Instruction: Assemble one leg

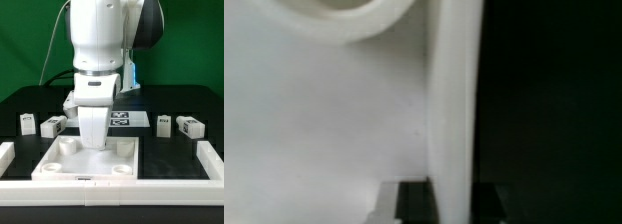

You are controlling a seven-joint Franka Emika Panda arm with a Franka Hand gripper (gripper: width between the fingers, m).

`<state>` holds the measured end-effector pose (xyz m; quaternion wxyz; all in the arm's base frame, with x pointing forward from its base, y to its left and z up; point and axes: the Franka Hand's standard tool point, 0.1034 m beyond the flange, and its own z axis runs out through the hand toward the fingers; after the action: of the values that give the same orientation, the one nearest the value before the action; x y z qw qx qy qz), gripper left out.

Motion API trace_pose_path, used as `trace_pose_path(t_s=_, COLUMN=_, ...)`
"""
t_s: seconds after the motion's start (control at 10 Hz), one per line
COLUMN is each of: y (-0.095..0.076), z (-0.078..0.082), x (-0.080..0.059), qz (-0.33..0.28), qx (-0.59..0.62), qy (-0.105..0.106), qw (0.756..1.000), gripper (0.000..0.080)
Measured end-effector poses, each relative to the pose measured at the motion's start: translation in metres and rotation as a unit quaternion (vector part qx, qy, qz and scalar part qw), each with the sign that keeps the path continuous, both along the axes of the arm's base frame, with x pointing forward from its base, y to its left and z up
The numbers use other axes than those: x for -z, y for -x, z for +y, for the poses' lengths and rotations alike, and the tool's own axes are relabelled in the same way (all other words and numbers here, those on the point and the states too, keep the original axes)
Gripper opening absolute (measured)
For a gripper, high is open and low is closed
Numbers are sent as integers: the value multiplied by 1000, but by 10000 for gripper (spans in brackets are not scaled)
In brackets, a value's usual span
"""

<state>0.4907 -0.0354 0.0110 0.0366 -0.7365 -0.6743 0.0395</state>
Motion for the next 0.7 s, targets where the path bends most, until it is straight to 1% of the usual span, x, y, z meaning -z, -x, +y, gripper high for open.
trace_pose_path(t_s=0.1, y=-1, z=0, x=0, qz=-2, qx=0, qy=0, qw=1000, gripper=66)
trace_pose_path(t_s=0.7, y=-1, z=0, x=0, qz=-3, qx=0, qy=0, qw=1000, gripper=66)
